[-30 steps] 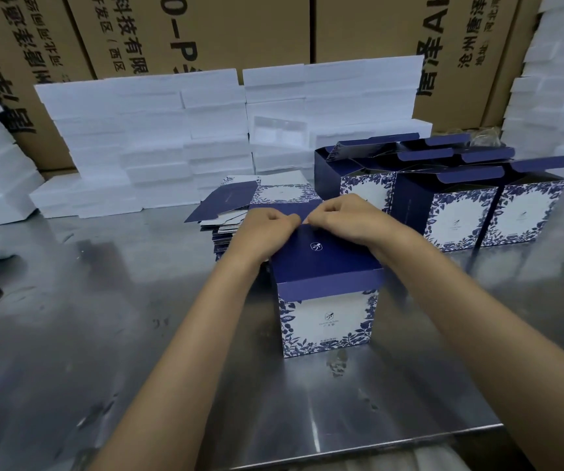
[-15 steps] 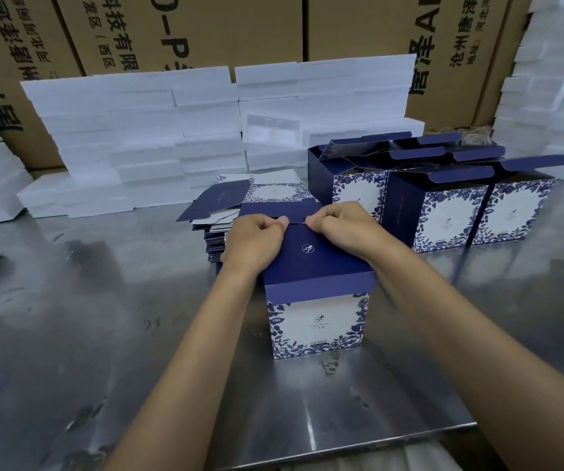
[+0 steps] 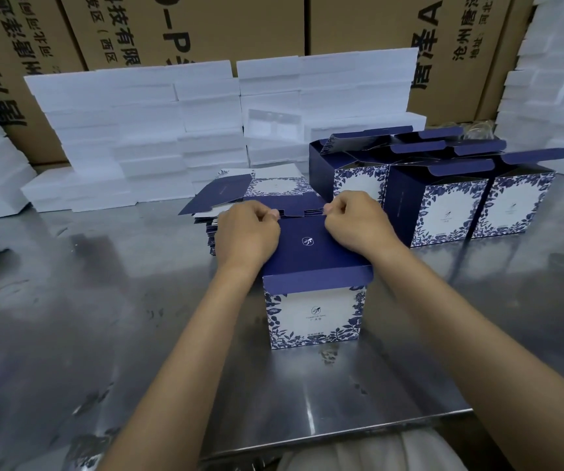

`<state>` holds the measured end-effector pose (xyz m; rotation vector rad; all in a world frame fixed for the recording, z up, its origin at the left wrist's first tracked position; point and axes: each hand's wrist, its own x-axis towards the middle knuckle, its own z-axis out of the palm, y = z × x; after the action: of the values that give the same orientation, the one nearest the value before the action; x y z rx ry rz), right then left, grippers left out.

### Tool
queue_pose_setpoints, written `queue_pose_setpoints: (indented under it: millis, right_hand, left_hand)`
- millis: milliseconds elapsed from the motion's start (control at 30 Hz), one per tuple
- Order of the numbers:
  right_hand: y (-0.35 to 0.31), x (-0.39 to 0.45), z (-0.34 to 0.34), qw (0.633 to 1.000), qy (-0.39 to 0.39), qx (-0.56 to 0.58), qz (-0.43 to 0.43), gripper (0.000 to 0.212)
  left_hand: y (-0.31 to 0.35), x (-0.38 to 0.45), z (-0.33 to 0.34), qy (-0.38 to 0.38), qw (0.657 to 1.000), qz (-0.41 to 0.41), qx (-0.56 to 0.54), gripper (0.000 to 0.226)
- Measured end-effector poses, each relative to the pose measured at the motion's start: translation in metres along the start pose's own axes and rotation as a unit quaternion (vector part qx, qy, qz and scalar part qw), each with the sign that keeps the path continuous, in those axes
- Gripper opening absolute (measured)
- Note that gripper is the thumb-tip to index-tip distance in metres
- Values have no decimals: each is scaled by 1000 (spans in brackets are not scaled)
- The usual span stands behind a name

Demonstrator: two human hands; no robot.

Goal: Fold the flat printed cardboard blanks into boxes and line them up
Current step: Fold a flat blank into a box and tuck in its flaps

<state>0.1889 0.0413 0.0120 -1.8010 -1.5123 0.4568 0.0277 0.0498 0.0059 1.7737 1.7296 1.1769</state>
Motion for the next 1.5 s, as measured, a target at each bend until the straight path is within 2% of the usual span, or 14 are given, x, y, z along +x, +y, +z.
queue_pose_setpoints:
  millis: [67, 167, 267, 367, 433, 567, 733, 833, 1000, 1100, 1200, 1300, 1400, 1500]
  right_hand:
    - [-2, 0, 0, 999, 0, -40, -1, 22]
    - [-4, 3, 3, 997, 28, -76, -2, 23]
    - [-7, 10, 3, 991, 45, -113, -55, 22]
    - [-16, 8, -2, 967, 71, -151, -190, 21]
    - [-18, 0, -4, 950, 69, -141, -269, 20]
    - [-1, -24, 2, 938, 52, -104, -326, 17]
    - [37, -54, 20, 935, 92, 11, -344, 14]
    - [53, -59, 28, 930, 89, 54, -352, 21]
    - [49, -59, 35, 926, 89, 211, -299, 11]
    - [45, -57, 28, 932, 65, 228, -274, 13]
    - [46, -57, 16, 941, 16, 231, -248, 18]
    - [49, -59, 10, 954, 6, 228, -192, 24]
    - [48, -56, 8, 951, -1, 259, -169, 25]
    - [48, -51, 4, 943, -51, 286, -163, 25]
  left_hand:
    - [5, -9, -4, 19, 993, 100, 54, 11]
    - [8, -30, -4, -42, 978, 196, 57, 10]
    - [-7, -45, 0, -68, 969, 236, 5, 12]
    - [-22, -47, 0, -61, 966, 241, -73, 28]
    - [-30, -47, 2, -37, 959, 274, -59, 42]
    - [-38, -43, 8, -7, 946, 321, -36, 46]
    - [-43, -42, 6, -61, 950, 270, -144, 19]
    - [-42, -42, 2, -96, 947, 223, -212, 16]
    - [-40, -44, 3, -87, 945, 206, -239, 7]
    - [-38, -48, 7, -67, 947, 205, -236, 9]
    - [-43, -46, 1, -84, 946, 197, -243, 12]
    - [-52, -44, -5, -102, 940, 181, -271, 19]
    - [-52, -47, -4, -106, 934, 159, -302, 20]
    - [-51, -47, -6, -114, 929, 134, -326, 21]
